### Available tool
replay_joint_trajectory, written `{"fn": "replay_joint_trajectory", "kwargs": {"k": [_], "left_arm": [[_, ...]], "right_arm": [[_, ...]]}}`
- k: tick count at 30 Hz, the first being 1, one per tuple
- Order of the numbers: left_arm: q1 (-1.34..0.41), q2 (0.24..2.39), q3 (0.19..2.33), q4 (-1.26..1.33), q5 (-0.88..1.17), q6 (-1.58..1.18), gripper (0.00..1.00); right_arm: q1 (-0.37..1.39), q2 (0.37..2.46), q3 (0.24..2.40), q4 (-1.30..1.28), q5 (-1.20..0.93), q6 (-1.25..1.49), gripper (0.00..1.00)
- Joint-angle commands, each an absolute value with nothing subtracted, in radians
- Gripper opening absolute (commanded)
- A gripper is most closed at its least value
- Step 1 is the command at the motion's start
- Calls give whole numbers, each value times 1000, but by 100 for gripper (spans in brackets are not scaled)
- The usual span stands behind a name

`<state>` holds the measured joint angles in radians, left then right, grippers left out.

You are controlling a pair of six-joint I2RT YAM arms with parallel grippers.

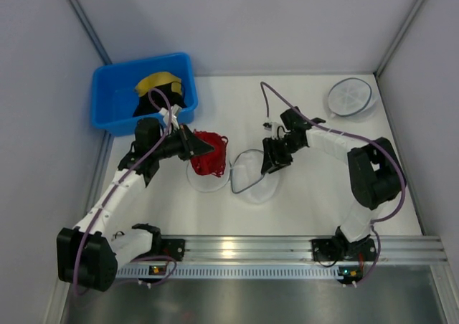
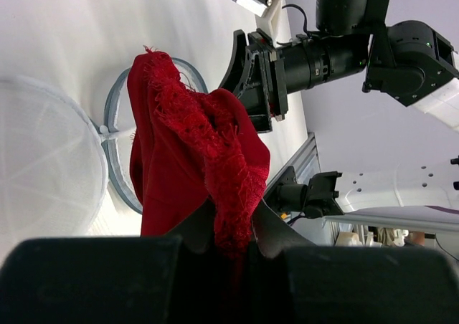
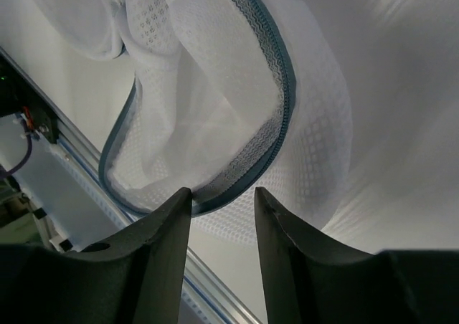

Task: Place the bra in the laundry bag and zip it closed

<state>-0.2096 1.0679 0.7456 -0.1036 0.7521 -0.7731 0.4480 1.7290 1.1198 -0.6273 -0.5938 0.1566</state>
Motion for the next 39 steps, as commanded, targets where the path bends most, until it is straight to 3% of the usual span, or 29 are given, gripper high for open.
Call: {"fn": "replay_joint_trajectory", "kwargs": {"k": [1,5,9,22,29,35,39], "left_arm": [[-210,1054,732,-20,775,-782,0],[-210,1039,716,-12,773,-782,0],[-212,1038,706,23,801,-791,0],[-463,1193,704,80,772,-761,0],[-476,1389,739,140,766,-845,0],[-474,1477,819,172,660,-893,0],[-465,1441,870,-33,470,-850,0]], "right_arm": [[436,1746,1178,-591,-669,209,41],[419,1741,1180,-566,-676,232,33],[416,1733,1203,-568,-701,215,0],[488,1649,1250,-629,-744,81,0],[548,1620,1256,-641,-761,38,0],[575,1603,1212,-623,-836,67,0],[577,1601,1184,-582,-908,121,0]]}}
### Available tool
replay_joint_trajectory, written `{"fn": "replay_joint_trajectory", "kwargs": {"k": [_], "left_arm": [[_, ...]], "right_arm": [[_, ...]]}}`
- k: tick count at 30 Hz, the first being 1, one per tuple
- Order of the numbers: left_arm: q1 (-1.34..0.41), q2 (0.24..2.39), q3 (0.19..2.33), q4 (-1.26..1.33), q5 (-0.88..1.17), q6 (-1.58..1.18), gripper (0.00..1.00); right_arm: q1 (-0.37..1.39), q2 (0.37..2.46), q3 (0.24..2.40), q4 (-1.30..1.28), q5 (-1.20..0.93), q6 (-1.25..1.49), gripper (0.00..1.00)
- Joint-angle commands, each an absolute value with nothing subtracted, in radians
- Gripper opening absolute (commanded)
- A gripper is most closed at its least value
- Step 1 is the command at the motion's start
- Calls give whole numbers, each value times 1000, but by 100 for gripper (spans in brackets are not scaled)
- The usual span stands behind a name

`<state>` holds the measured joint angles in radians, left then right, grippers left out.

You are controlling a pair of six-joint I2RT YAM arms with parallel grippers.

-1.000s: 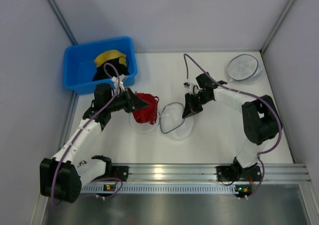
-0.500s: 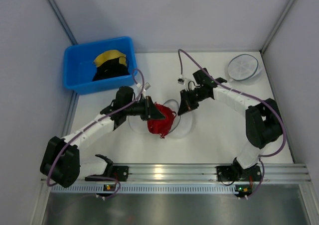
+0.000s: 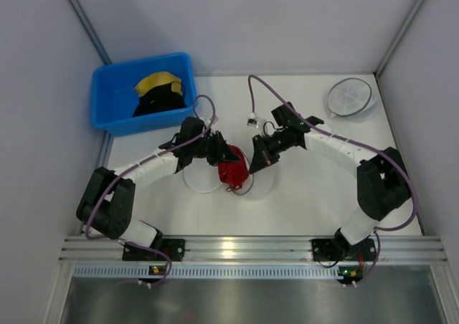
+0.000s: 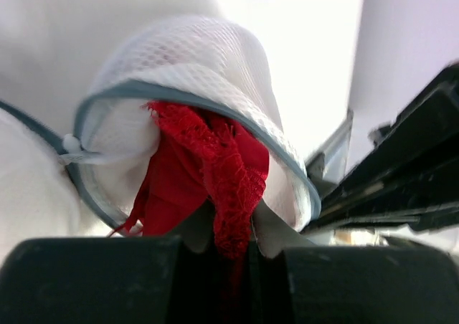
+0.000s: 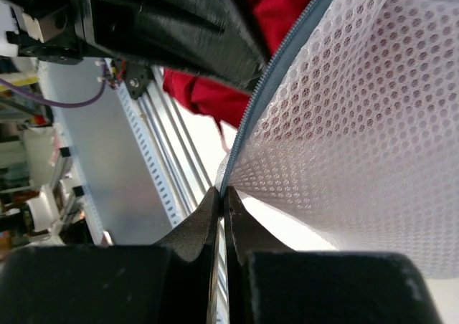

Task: Place the bra in the laundry bag and zip it closed

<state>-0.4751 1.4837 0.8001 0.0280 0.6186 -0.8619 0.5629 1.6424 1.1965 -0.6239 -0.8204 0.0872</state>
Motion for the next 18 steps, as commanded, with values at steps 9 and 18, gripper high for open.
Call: {"fn": "replay_joint_trajectory", "kwargs": {"k": [9,18], "left_arm": [[-466,1299,971,-406,238,-747,0],[-702,1537,1068,-428,-75,-732,0]], "right_arm": [[598,1669,1149,-267,-1058,391,0],[577,1715,1065,-80,-1065,538,0]]}}
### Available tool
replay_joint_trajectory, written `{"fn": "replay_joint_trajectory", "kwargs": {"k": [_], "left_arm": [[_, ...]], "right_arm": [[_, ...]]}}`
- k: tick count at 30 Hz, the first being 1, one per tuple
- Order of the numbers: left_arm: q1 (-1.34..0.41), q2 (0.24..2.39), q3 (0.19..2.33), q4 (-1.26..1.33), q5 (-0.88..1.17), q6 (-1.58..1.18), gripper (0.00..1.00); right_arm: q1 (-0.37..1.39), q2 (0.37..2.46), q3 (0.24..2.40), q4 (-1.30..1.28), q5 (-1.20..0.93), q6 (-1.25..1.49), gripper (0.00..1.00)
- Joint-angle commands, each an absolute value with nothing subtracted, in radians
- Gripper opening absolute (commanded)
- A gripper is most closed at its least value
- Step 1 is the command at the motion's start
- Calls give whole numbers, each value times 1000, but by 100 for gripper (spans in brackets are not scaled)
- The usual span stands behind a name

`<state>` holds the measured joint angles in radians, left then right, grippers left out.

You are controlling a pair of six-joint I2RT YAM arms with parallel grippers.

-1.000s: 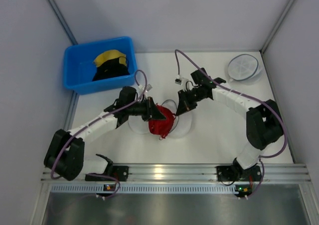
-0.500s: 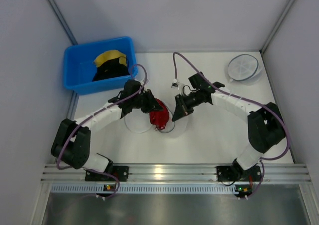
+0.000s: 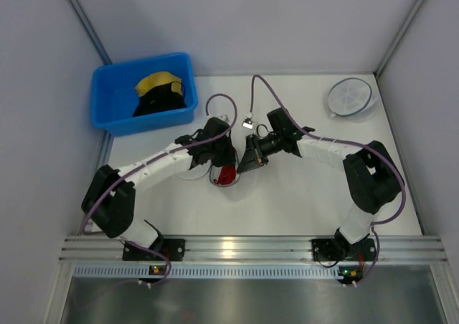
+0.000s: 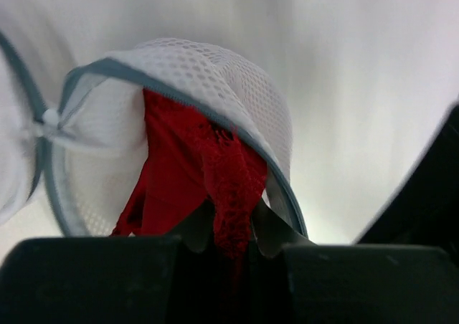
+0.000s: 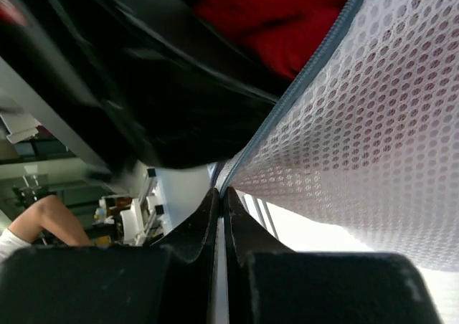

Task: Place the bra in the laundry bag and zip it closed

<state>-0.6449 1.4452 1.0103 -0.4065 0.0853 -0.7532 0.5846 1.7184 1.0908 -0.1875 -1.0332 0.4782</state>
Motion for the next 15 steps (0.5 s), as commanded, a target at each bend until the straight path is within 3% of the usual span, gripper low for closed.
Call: {"fn": "replay_joint_trajectory", "kwargs": {"k": [1,8,9,10,11,15], "left_arm": [[-707,1570,1083,-439,-89,-736,0],[-781,1746,1206,-437,-149,-742,3],[-791,1746,1207,-437,-153,-732,12],[-799,1734,1209,-437,-153,-726,35],[-807,1726,1207,-437,-150,-721,51],[-810,1643,1194,-436,-86,-660,73]], "right_arm": [[569,1706,1051,-72,-1052,543,0],[439,1628,937,-201,-979,443,0],[422,1626,933,-219,-976,428,0],[398,1623,934,-248,-967,408,0],[388,1623,937,-291,-966,372,0],[365,1614,931,-318,-969,342,0]]}}
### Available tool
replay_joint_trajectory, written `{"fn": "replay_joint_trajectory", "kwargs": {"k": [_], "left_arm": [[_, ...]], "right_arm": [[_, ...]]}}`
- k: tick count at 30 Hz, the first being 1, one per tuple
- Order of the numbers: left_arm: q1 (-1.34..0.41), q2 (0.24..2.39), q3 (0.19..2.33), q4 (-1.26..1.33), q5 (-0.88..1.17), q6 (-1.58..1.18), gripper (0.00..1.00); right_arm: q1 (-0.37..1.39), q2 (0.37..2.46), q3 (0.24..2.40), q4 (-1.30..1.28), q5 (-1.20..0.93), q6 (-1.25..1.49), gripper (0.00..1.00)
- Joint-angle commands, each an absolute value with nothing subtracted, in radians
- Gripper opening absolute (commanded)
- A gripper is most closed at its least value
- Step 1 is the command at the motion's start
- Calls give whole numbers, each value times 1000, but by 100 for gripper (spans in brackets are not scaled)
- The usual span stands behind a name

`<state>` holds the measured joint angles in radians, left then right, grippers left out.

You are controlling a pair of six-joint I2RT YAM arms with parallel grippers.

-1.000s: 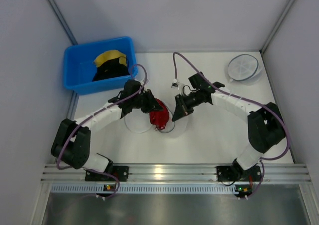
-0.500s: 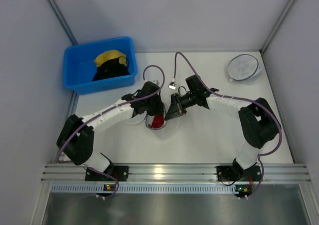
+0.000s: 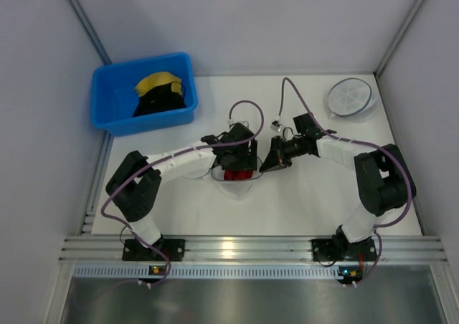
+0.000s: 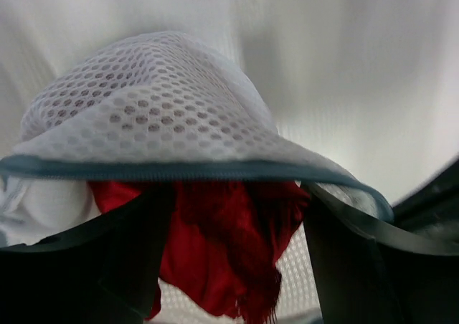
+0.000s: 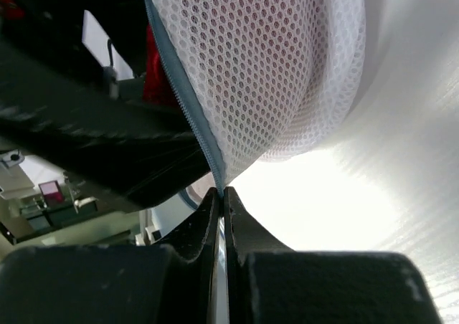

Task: Place the bra in the laundry bag and zip it closed

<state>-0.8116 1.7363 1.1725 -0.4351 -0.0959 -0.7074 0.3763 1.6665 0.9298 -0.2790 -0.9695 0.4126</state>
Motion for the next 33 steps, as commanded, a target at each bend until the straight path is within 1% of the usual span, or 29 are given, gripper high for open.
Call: {"fn": "replay_joint_trajectory", "kwargs": {"k": [1,2,6,7,8,11,12,14,16,21,25,30,31,33], "left_arm": [[-810,1599,1190,-436,-66,-652,78],[-808,1577,1189,-437,-51,-631,82],[-804,1447,1161,-428,-9,-609,83],[-793,1396,1135,-411,29,-609,81],[-782,1373,1121,-399,49,-611,72],[-741,1315,1063,-377,100,-629,30],[-720,1309,1046,-370,109,-649,11],[-698,1318,1011,-362,149,-661,0],[-687,1337,988,-339,192,-667,0],[-686,1396,925,-140,316,-761,0],[-690,1547,962,-57,367,-850,0],[-712,1695,1008,-25,313,-903,0],[-712,1718,1032,-91,255,-908,0],[-712,1784,1046,-152,209,-919,0]], "right_arm": [[365,1612,930,-316,-973,342,0],[367,1612,931,-316,-973,342,0],[371,1608,936,-313,-977,341,0],[371,1602,937,-311,-977,339,0],[374,1597,939,-314,-977,337,0],[380,1580,959,-331,-979,325,0],[385,1575,966,-331,-982,325,0],[391,1565,980,-336,-982,322,0],[399,1559,994,-345,-982,314,0],[426,1554,1003,-356,-974,307,0],[448,1563,1019,-353,-970,308,0],[466,1568,1041,-324,-994,353,0],[466,1565,1046,-315,-997,366,0],[466,1557,1061,-313,-1002,376,0]]}}
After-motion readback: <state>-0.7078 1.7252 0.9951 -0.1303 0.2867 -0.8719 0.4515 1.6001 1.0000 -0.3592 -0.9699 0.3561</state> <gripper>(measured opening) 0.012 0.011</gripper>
